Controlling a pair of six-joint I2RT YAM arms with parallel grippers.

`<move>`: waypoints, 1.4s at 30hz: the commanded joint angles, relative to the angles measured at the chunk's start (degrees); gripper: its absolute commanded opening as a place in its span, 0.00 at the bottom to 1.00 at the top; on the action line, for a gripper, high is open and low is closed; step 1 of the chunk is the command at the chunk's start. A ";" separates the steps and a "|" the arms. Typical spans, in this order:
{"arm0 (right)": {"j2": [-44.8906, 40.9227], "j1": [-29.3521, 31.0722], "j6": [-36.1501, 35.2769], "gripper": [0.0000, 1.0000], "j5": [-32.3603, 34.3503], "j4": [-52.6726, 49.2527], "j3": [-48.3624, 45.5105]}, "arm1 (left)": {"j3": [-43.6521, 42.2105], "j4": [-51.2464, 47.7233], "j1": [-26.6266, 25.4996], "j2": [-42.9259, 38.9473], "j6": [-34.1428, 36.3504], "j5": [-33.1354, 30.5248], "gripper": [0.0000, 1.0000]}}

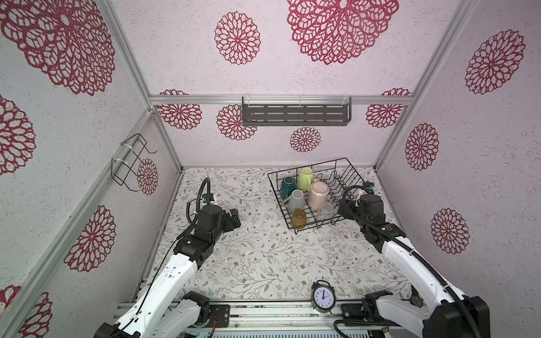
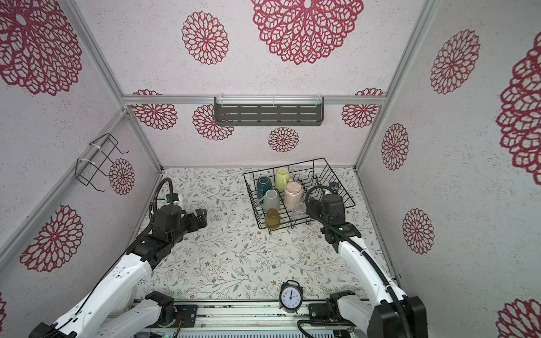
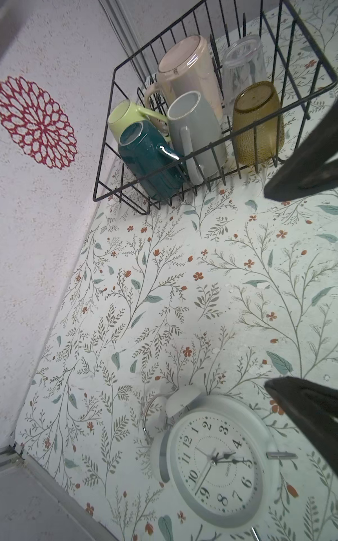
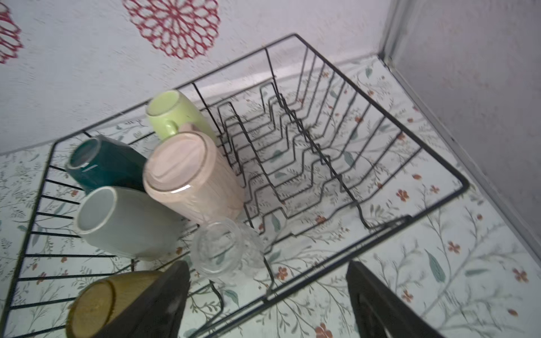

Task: Load the cups into the dish rack

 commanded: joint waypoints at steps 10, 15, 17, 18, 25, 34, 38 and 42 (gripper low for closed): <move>8.69 -16.38 6.57 0.80 -15.72 -8.79 6.06 | 0.62 1.50 0.75 2.87 -0.40 4.68 0.97; 13.20 -17.28 10.10 0.72 -18.13 -8.42 8.41 | -0.21 2.27 0.68 2.98 -1.58 5.89 0.97; 14.25 -17.63 11.97 0.65 -19.45 -7.80 8.61 | -0.53 2.38 0.68 2.78 -2.23 6.53 0.97; 14.69 -17.63 12.68 0.63 -19.93 -7.59 8.71 | -0.77 2.38 0.69 2.68 -2.40 6.49 0.97; 15.90 -17.63 17.88 0.32 -22.01 -5.09 6.98 | -2.51 3.76 0.68 2.33 -3.32 6.94 0.97; 18.07 -17.32 26.96 0.21 -26.82 0.04 5.13 | -1.45 4.82 0.70 3.73 -3.59 9.03 0.97; 18.36 -16.58 30.35 0.16 -26.34 1.44 4.74 | -1.14 5.06 0.71 3.94 -5.35 10.83 0.97; 17.90 -15.60 34.67 0.12 -27.11 4.01 3.24 | -1.61 5.29 0.69 3.77 -6.60 10.47 0.97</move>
